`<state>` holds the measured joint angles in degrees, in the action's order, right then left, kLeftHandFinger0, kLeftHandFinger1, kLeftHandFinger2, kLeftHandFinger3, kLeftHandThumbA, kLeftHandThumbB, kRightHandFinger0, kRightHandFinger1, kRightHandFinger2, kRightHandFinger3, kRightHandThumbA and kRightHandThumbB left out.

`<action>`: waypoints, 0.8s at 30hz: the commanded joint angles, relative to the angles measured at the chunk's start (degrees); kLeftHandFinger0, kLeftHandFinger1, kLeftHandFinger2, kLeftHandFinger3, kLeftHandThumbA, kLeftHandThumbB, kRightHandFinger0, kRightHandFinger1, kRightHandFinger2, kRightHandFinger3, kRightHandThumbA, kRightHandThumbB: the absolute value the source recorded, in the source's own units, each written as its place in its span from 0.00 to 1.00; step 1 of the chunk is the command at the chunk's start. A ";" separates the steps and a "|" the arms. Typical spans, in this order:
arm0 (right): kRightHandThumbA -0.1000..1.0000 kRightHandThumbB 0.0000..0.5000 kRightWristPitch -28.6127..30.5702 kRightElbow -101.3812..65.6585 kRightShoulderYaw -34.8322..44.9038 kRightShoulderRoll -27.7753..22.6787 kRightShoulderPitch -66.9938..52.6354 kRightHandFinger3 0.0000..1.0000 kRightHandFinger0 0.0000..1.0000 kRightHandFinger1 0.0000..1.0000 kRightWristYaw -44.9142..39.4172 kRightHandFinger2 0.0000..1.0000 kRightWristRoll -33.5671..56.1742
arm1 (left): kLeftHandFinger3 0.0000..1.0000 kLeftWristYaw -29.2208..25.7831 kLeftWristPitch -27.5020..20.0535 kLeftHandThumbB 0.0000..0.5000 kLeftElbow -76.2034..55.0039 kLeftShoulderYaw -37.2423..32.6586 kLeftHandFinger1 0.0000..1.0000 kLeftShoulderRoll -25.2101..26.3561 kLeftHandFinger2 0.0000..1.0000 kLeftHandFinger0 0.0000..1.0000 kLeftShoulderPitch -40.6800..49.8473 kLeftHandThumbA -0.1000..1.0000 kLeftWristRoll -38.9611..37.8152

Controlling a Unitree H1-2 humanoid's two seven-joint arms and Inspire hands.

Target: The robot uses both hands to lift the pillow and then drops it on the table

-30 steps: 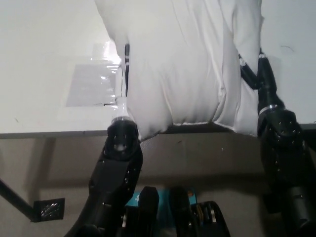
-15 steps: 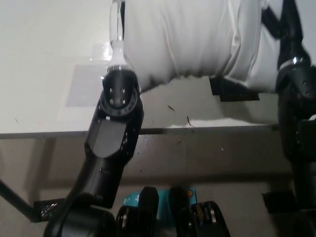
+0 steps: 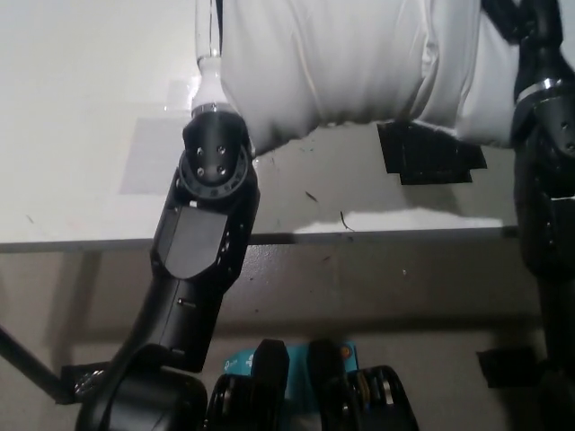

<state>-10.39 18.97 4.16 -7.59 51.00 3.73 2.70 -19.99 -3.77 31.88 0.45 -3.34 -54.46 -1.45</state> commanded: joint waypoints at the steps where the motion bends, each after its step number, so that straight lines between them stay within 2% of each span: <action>1: 1.00 0.90 5.21 3.73 -4.10 2.16 0.65 1.00 1.00 1.00 -4.40 1.00 -0.80 | 1.00 4.61 -1.89 0.54 0.76 -2.89 1.00 -3.02 1.00 1.00 -0.91 1.00 1.12; 3: 1.00 0.85 6.29 6.16 -4.78 2.30 -1.34 1.00 1.00 1.00 -4.42 1.00 -1.43 | 1.00 4.72 -3.21 0.46 2.50 -3.02 1.00 -2.91 1.00 1.00 1.44 1.00 1.18; 5: 1.00 0.83 6.95 7.42 -5.12 2.45 -2.79 1.00 1.00 1.00 -4.56 1.00 -1.32 | 1.00 4.59 -3.20 0.49 3.57 -2.74 1.00 -3.08 1.00 1.00 2.64 1.00 0.81; 6: 1.00 0.85 7.44 9.23 -4.86 3.28 -5.37 1.00 1.00 1.00 -4.88 1.00 -0.14 | 1.00 4.32 -5.22 0.47 6.40 -2.76 1.00 -2.98 1.00 1.00 4.43 1.00 1.14; 8: 1.00 0.80 8.37 10.88 -5.36 3.37 -7.20 1.00 1.00 1.00 -5.32 1.00 -0.24 | 1.00 5.06 -7.50 0.54 8.76 -2.71 1.00 -2.81 1.00 1.00 5.88 1.00 0.77; 9: 1.00 0.79 8.52 11.61 -5.48 3.43 -7.68 1.00 1.00 1.00 -5.24 1.00 -0.42 | 1.00 5.30 -8.09 0.55 9.67 -2.71 1.00 -2.69 1.00 1.00 6.26 1.00 0.69; 10: 1.00 0.79 8.85 14.54 -5.44 3.64 -8.92 1.00 1.00 1.00 -5.57 1.00 -0.21 | 1.00 4.87 -8.64 0.46 11.56 -2.48 1.00 -2.49 1.00 1.00 7.64 1.00 0.83; 11: 1.00 0.79 8.91 15.60 -5.49 3.73 -9.38 1.00 1.00 1.00 -5.54 1.00 -0.29 | 1.00 4.54 -8.21 0.44 12.09 -2.62 1.00 -2.28 1.00 1.00 8.31 1.00 1.31; 15: 1.00 0.85 11.17 20.32 -5.02 3.72 -9.61 1.00 1.00 1.00 -5.68 1.00 -0.07 | 1.00 4.61 -8.32 0.41 14.81 -2.07 1.00 -1.53 1.00 1.00 9.20 1.00 0.99; 17: 1.00 0.88 12.53 21.53 -4.86 3.13 -9.90 1.00 1.00 1.00 -6.10 1.00 0.06 | 1.00 4.49 -9.62 0.47 15.59 -2.03 1.00 -0.12 1.00 1.00 9.85 1.00 1.56; 18: 1.00 0.84 12.20 20.59 -4.82 3.03 -10.02 1.00 1.00 1.00 -6.00 1.00 0.10 | 1.00 4.45 -9.70 0.43 15.52 -2.16 1.00 0.33 1.00 1.00 9.84 1.00 1.91; 21: 1.00 0.85 12.98 20.01 -4.43 2.83 -9.99 1.00 1.00 1.00 -5.99 1.00 0.49 | 1.00 4.23 -10.03 0.39 15.25 -2.46 1.00 0.91 1.00 1.00 9.77 1.00 2.56; 23: 1.00 0.87 12.36 16.19 -4.16 2.38 -10.50 1.00 1.00 1.00 -5.78 1.00 0.64 | 1.00 4.63 -10.23 0.31 13.72 -2.46 1.00 1.87 1.00 1.00 9.78 1.00 2.70; 24: 1.00 0.92 12.24 14.23 -4.09 1.99 -11.00 1.00 1.00 1.00 -5.61 1.00 0.50 | 1.00 5.12 -10.20 0.40 12.96 -2.33 1.00 2.21 1.00 1.00 9.81 1.00 2.36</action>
<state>-0.07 37.54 1.20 -6.27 39.58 2.18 2.29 -18.35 -10.73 47.62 -0.46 -1.24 -43.01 -0.87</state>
